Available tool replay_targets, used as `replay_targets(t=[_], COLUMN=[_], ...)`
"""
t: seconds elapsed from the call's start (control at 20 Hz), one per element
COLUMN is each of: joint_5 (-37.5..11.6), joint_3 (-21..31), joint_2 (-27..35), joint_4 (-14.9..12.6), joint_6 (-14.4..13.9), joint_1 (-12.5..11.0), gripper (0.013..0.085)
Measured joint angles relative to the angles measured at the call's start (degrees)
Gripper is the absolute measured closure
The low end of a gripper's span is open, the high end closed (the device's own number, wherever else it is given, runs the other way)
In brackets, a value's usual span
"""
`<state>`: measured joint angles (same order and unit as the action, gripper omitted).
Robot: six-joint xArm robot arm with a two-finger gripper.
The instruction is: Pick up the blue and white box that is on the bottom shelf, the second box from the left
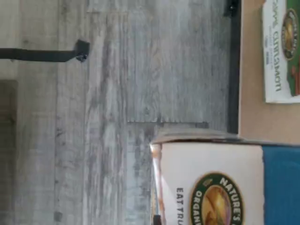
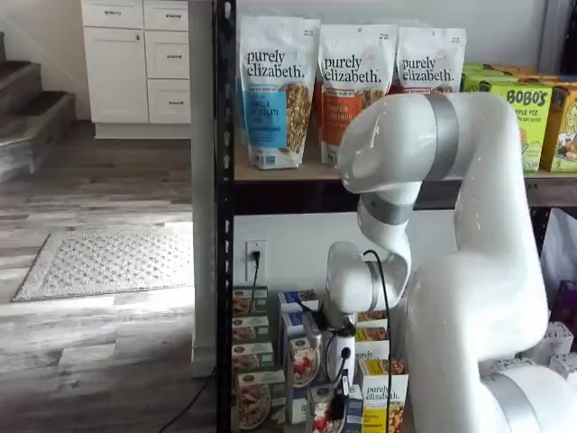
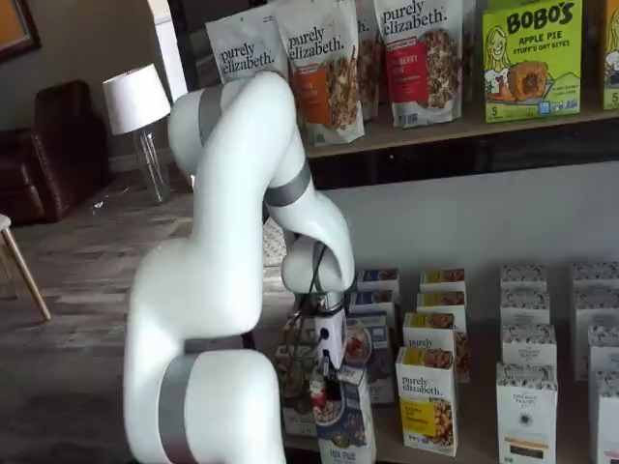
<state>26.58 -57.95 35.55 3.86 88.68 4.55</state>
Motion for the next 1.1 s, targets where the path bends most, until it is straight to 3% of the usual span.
replay_targets(t=[0.75,1.1], joint_5=[5.5,14.3], joint_3=[11.5,14.2], joint_2=[-17.7,-28.6], joint_4=[-1.9,-2.8], joint_6=[-5.1,-7.3], joint_1=[3.2,4.4], gripper=[0.049,0.049])
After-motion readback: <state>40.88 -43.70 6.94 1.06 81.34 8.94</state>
